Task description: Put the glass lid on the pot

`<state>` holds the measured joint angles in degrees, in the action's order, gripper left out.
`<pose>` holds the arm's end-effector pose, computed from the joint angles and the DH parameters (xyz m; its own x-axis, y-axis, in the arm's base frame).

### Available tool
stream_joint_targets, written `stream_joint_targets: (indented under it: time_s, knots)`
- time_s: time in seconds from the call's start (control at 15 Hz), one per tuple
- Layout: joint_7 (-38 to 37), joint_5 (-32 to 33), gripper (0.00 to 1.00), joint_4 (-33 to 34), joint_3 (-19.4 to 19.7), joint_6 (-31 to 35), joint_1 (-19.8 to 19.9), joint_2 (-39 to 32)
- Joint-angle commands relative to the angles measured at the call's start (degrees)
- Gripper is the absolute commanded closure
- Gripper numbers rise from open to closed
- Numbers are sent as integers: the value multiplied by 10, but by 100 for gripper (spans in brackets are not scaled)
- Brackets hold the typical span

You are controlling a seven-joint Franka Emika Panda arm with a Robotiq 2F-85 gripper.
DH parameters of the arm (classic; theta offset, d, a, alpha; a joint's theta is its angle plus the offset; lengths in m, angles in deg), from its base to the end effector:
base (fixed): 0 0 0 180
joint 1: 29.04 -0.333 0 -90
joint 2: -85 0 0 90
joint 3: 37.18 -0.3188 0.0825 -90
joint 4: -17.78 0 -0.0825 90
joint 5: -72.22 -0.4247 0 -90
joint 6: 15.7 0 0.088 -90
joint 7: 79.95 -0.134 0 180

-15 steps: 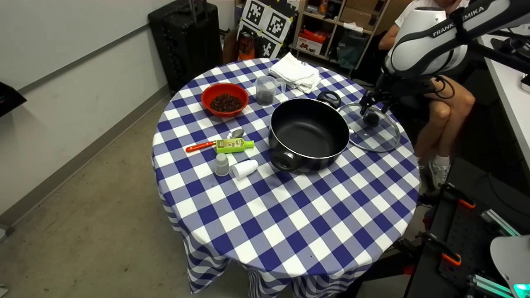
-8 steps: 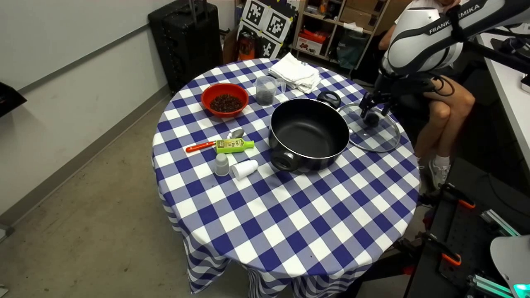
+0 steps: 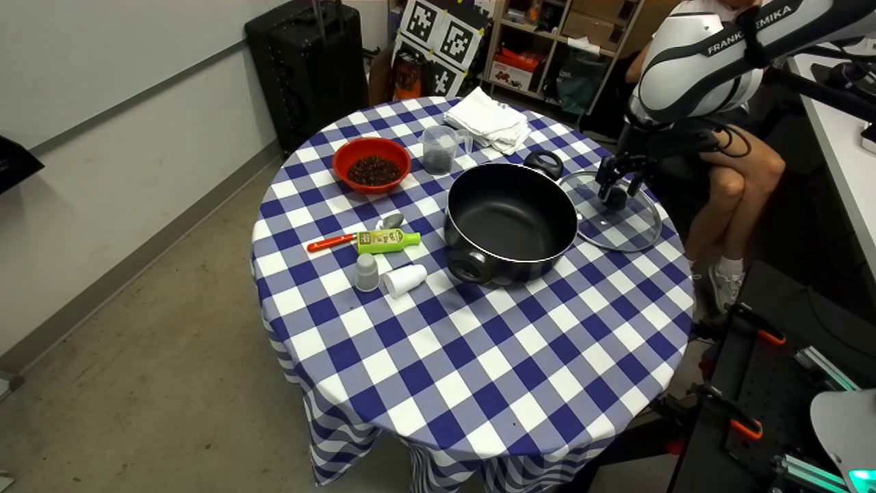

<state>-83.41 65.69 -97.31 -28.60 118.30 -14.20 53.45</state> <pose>0.5481 -0.2382 0.1056 0.8355 -0.5084 -0.2083 -0.5146 -0.8570 0.0274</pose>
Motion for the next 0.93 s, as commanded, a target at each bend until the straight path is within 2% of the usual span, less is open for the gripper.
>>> stream_joint_targets:
  time_s: [0.0, 0.2, 0.27, 0.6, 0.87]
  knots:
    - [19, -12, 49, 18, -7, -17, 4, -10]
    - [22, -13, 71, 16, -10, -20, 4, -10]
    - [22, -13, 75, 14, -10, -22, 4, -8]
    - [12, -3, 75, -13, 1, -40, 0, 25]
    - [-35, 36, 75, -48, 37, -88, -21, 86]
